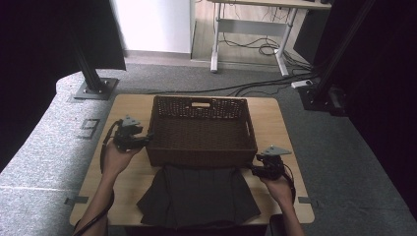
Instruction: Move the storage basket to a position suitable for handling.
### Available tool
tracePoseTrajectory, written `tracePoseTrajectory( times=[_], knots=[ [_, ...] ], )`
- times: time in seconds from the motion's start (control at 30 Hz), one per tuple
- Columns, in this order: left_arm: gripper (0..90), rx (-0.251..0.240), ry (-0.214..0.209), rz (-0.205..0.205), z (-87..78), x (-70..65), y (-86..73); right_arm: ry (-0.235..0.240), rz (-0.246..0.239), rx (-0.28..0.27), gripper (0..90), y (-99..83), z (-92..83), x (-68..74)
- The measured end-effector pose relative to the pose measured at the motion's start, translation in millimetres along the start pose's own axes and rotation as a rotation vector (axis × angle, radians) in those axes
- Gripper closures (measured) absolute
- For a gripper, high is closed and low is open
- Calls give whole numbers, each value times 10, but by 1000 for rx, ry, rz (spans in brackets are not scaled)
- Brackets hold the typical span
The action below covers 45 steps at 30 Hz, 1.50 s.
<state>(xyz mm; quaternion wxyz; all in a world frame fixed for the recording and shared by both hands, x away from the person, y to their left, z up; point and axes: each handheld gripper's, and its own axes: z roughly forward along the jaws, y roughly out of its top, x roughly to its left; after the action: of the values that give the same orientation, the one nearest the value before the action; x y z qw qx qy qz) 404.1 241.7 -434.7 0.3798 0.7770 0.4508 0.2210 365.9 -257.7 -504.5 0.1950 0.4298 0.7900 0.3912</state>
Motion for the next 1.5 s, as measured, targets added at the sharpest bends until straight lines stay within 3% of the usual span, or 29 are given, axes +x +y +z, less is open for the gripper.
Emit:
tracePoseTrajectory(
  times=[0.07,0.13,0.17,0.2,0.3,0.33,0.43,0.47,0.57,0.77,0.93,1.2,1.5],
  knots=[
    [342,-12,-9,-10,-52,15,-49,-5,5,0,342,-19,-25,-13],
    [255,-18,-23,-26,-136,38,-168,-10,22,9,263,-91,-90,-51],
    [255,-34,-27,-38,-162,43,-217,-10,22,9,263,-91,-90,-51],
    [215,-37,-47,-68,-234,67,-337,-22,27,14,204,-145,-116,-67],
    [139,-14,-15,-58,-266,46,-455,-24,37,26,168,-192,-124,-74],
    [140,16,-7,-57,-262,16,-595,-32,52,40,128,-247,-112,-81],
    [88,38,-11,-54,-234,-17,-697,-42,60,47,99,-282,-91,-80],
    [62,57,-16,-46,-207,-45,-766,-66,58,68,0,-317,-51,-77],
    [51,93,3,-32,-128,-106,-916,-76,51,84,0,-346,-22,-73],
    [19,158,19,-54,60,-128,-1189,-86,49,113,0,-448,65,-77],
    [4,207,21,-44,151,-137,-1289,-87,58,131,0,-509,110,-84],
    [0,191,13,-25,166,-150,-1311,-83,47,132,0,-534,136,-68],
    [0,191,37,-46,158,-174,-1317,-79,43,105,0,-565,134,-68]
  ],
)
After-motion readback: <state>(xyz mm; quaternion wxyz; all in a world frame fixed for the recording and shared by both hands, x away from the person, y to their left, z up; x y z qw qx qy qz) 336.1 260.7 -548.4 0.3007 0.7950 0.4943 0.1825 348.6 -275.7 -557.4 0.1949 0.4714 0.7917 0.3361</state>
